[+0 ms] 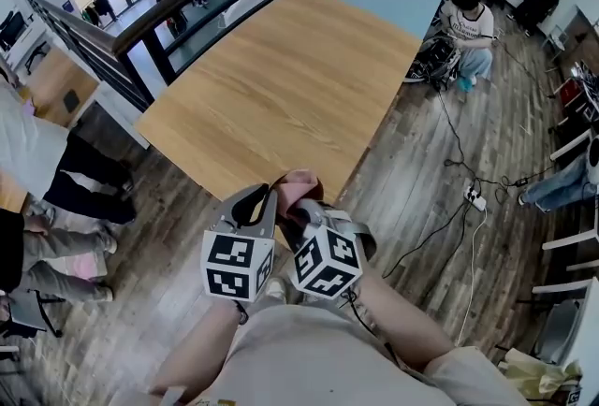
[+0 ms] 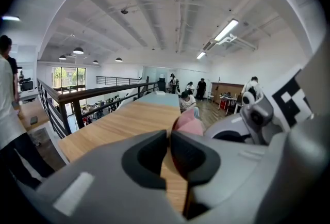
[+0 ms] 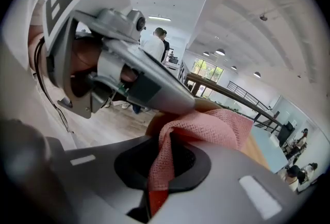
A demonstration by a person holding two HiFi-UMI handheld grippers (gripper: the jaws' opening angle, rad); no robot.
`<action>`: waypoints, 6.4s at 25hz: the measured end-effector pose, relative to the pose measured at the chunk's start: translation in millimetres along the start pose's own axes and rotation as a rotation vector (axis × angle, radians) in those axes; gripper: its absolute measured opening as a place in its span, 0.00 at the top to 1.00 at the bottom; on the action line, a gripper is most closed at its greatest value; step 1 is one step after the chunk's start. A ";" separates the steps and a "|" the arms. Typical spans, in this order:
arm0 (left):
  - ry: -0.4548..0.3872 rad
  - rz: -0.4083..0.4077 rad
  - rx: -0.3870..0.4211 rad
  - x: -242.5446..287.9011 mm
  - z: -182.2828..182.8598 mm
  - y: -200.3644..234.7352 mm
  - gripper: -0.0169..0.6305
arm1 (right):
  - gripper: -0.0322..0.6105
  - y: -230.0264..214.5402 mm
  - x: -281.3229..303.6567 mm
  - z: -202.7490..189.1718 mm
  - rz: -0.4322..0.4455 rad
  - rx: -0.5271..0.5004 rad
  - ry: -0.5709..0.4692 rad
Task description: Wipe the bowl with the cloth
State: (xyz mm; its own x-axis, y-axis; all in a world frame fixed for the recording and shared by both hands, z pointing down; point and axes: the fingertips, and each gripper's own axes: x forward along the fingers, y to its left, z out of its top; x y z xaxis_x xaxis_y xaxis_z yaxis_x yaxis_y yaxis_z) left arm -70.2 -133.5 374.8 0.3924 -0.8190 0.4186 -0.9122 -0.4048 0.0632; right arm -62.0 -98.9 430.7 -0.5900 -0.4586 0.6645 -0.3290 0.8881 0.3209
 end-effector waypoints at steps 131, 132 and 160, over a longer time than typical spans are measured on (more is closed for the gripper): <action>-0.120 -0.009 -0.033 -21.2 30.3 37.5 0.95 | 0.93 -28.1 -36.2 -17.4 0.000 0.070 0.045; -0.124 -0.005 -0.038 -20.7 31.9 38.8 0.95 | 0.93 -23.3 -33.9 -14.7 0.009 0.056 0.044; -0.192 0.009 -0.223 -20.0 41.7 41.4 0.95 | 0.93 34.5 -2.6 46.3 0.043 0.052 -0.136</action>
State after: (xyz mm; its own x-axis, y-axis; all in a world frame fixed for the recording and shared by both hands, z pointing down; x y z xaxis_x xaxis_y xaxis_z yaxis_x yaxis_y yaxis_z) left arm -111.0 -150.8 331.3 0.3801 -0.8927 0.2421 -0.9107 -0.3154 0.2667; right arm -106.0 -68.4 408.8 -0.6978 -0.4228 0.5782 -0.3365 0.9061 0.2564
